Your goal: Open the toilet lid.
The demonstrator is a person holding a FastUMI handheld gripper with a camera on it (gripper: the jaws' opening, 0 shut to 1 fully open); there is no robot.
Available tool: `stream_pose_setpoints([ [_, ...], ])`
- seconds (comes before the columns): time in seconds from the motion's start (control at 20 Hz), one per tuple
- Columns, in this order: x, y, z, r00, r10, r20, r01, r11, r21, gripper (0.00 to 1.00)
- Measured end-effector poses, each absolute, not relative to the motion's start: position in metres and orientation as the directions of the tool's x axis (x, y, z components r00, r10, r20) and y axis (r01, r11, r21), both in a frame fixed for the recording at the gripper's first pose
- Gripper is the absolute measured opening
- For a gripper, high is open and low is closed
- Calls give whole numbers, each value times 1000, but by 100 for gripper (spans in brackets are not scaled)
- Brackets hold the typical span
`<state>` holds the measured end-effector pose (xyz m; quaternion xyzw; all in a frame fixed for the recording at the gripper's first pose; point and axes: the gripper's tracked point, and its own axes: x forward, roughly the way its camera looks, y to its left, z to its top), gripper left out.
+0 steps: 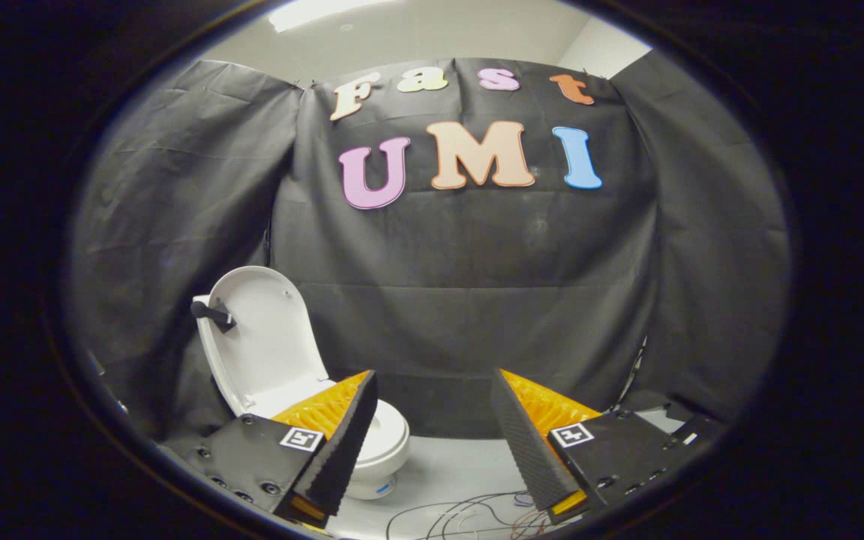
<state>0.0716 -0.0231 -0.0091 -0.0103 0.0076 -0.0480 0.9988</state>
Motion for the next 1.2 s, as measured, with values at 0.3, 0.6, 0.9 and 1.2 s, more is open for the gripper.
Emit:
stream_pose_setpoints([
  [0.3, 73, -22, -14, 996, -85, -31, 84, 996, -14, 94],
  [0.6, 77, -19, -21, 993, -90, -77, 87, 995, -41, 94],
  [0.9, 77, -4, -22, 995, -34, -91, 31, 999, -36, 95],
  [1.2, 69, -1, -40, 986, -35, -161, 29, 999, -41, 95],
])
